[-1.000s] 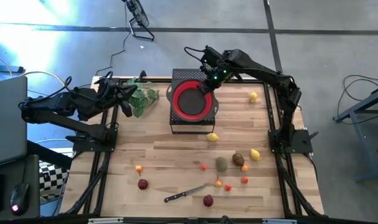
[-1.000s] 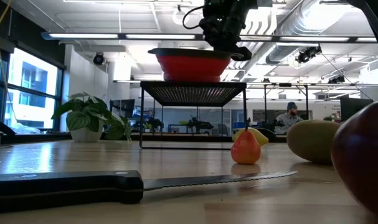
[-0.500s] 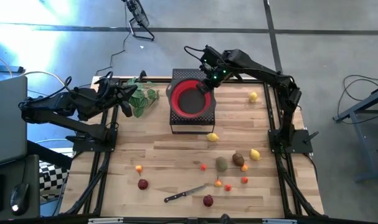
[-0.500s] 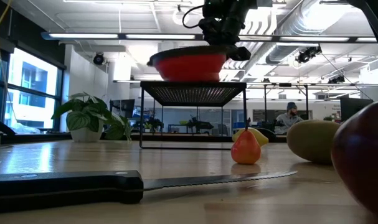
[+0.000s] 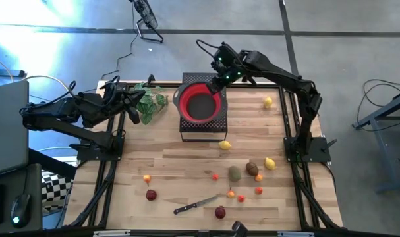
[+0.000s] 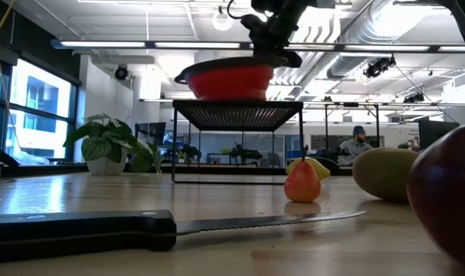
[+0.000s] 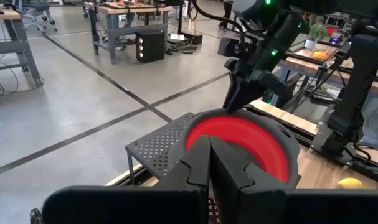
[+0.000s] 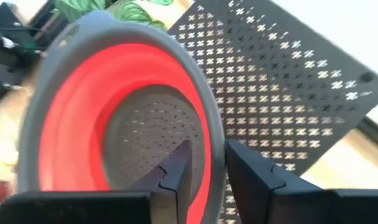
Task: Pick & Place Fruit
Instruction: Put the red strainer bowl on the shelf
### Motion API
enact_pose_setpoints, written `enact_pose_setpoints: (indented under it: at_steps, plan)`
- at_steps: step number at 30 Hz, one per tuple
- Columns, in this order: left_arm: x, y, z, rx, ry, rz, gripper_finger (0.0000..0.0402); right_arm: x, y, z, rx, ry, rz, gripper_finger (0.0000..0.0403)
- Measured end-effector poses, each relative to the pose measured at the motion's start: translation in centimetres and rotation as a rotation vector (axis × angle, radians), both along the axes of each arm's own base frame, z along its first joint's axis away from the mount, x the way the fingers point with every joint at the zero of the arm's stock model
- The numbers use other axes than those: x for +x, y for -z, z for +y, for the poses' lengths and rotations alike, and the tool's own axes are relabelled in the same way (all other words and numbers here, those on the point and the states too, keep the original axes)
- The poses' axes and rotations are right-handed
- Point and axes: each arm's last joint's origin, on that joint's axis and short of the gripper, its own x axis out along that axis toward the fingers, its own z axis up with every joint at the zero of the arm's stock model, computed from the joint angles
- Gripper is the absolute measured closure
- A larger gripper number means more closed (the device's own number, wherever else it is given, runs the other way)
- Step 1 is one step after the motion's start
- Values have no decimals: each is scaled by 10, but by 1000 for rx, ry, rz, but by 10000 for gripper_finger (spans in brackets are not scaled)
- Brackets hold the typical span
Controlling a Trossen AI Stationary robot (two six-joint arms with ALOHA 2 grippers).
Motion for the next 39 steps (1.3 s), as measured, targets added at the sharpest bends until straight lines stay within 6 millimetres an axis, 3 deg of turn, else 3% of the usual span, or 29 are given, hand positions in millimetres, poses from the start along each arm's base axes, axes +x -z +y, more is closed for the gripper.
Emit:
enact_pose_setpoints:
  at_steps: [11, 17, 32, 39]
  plan:
    - [0, 2, 0, 1, 7, 19, 401, -6, -5, -1, -169, 48, 92, 312]
    - [0, 2, 0, 1, 7, 22, 401, -11, -13, 3, -165, 27, 64, 312]
    - [0, 2, 0, 1, 8, 23, 401, -58, -82, 31, -334, -18, -151, 312]
    - [-3, 2, -1, -7, 42, 17, 401, -91, -112, 56, -303, -44, -276, 312]
